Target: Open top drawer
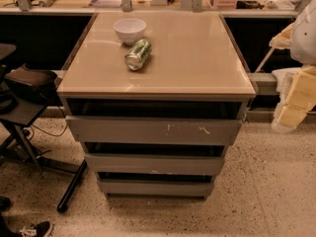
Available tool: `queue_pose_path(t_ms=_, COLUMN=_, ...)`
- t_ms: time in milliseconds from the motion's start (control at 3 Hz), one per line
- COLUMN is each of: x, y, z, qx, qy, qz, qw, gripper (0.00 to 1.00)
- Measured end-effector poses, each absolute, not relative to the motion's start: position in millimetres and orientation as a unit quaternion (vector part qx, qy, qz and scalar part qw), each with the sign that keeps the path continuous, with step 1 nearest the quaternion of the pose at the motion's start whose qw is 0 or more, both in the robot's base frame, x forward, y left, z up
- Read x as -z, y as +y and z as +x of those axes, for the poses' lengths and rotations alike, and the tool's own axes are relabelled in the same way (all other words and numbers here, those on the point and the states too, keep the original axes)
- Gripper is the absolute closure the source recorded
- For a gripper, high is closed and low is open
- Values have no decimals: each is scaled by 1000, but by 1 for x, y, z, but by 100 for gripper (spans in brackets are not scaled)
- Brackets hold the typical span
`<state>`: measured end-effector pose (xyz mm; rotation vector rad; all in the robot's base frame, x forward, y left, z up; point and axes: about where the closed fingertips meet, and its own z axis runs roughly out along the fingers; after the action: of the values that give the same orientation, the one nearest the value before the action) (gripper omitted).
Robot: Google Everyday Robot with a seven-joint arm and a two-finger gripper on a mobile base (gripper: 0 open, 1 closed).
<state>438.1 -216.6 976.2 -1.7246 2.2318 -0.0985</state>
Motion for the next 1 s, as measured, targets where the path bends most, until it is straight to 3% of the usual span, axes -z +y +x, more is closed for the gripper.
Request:
queue_pose_path(t_ms=667, x=-966, y=-214, z=436, qx=25, qy=779, qz=-606, qw=162, gripper=0)
queue_pose_path(t_ms=1000, x=-918, y=-201, z=427, qx=-22, qy=771, qz=-610, qw=180, gripper=0)
